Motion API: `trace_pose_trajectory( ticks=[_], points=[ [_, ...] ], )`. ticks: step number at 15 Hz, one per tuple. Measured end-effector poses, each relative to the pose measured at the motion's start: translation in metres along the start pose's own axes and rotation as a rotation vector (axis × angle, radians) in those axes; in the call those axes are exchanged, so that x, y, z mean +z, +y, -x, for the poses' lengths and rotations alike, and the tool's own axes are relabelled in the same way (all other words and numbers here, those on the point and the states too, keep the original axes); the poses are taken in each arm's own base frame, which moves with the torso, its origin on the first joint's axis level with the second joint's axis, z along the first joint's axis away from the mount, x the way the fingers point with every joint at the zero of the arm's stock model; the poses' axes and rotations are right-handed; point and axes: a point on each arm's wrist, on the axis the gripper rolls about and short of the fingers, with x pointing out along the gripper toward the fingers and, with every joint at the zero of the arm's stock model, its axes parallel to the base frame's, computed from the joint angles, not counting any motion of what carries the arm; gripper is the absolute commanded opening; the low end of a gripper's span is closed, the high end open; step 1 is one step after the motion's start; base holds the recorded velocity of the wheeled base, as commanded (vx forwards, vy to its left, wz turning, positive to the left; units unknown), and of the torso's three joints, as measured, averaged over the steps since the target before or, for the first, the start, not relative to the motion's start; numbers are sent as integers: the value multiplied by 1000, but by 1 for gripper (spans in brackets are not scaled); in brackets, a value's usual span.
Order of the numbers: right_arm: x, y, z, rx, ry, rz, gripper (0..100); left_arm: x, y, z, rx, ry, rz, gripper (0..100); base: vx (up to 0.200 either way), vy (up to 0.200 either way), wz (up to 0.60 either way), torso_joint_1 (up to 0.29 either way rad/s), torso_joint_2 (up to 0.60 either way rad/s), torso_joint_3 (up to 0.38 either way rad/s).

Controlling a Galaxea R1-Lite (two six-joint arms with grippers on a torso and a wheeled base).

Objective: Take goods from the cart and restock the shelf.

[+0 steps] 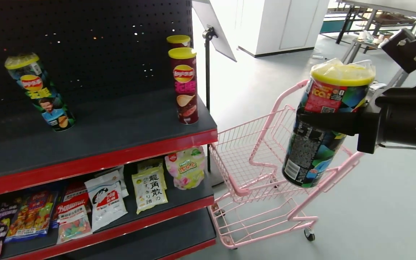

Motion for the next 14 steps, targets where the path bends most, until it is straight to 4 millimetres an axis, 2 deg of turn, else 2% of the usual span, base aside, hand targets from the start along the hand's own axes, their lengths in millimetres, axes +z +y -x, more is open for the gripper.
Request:
trace_pose_trajectory(
  ticks=[3, 8, 11, 14],
  points=[
    [-1, 0, 0, 5, 2, 0, 0, 0, 0, 0, 0, 0, 0, 100, 0, 0, 600, 5, 4, 2],
    [-3, 0, -1, 9, -19, 6, 0, 0, 0, 0, 0, -1, 0, 100, 0, 0, 0, 0, 0, 0],
    [-7, 3, -3, 85, -89, 24, 0, 0, 0, 0, -1, 0, 0, 100, 0, 200, 0, -1, 5, 1],
    [-16, 4, -4, 94, -81, 25, 0, 0, 0, 0, 0, 0, 0, 100, 0, 200, 0, 11, 2, -1]
  ],
)
